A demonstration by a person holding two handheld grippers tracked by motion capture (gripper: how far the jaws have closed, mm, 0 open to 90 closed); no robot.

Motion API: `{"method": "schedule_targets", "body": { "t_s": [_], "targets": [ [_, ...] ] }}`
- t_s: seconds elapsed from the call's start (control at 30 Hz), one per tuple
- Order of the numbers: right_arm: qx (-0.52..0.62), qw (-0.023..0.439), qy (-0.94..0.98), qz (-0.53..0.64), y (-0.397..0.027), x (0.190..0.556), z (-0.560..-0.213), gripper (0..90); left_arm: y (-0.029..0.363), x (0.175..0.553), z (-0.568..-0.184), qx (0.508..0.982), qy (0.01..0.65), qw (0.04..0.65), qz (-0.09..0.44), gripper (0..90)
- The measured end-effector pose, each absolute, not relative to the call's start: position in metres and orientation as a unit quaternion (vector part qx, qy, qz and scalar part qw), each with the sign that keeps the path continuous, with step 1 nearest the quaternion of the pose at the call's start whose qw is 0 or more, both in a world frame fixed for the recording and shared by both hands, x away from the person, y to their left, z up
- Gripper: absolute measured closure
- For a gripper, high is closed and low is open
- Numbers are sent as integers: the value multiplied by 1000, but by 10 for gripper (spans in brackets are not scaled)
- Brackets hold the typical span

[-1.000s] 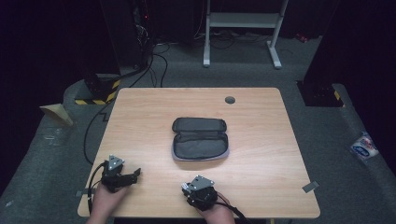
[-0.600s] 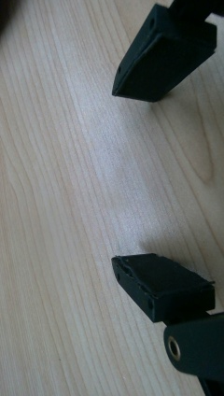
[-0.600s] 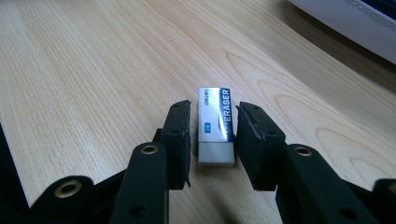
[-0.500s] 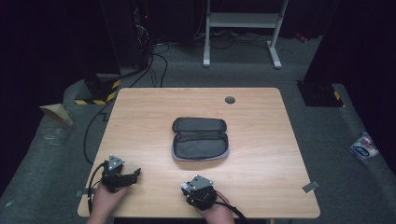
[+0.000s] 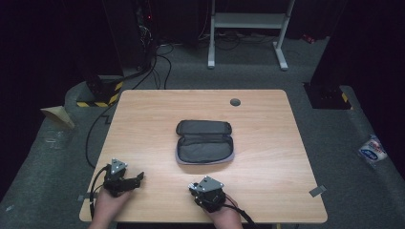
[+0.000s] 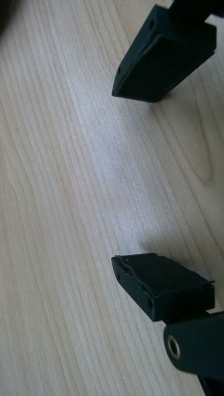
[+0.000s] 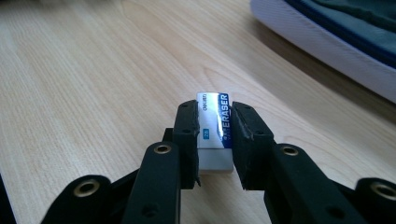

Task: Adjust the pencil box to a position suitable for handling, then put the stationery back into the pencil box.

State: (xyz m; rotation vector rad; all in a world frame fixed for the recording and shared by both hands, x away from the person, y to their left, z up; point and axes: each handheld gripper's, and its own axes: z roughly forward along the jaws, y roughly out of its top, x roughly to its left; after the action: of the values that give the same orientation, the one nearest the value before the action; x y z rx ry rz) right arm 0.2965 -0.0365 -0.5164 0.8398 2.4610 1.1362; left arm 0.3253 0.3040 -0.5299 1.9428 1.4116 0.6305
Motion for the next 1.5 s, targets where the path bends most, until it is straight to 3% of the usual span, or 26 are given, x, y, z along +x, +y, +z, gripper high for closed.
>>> {"method": "schedule_targets", "body": {
  "t_s": [0.93,1.5],
  "targets": [
    [341,173,819,427,-76,315,-501,724,304,324,-530,742,535,326,238,169],
    [373,211,782,452,-108,324,-480,724,304,323,-530,748,527,326,236,171]
  ]
}}
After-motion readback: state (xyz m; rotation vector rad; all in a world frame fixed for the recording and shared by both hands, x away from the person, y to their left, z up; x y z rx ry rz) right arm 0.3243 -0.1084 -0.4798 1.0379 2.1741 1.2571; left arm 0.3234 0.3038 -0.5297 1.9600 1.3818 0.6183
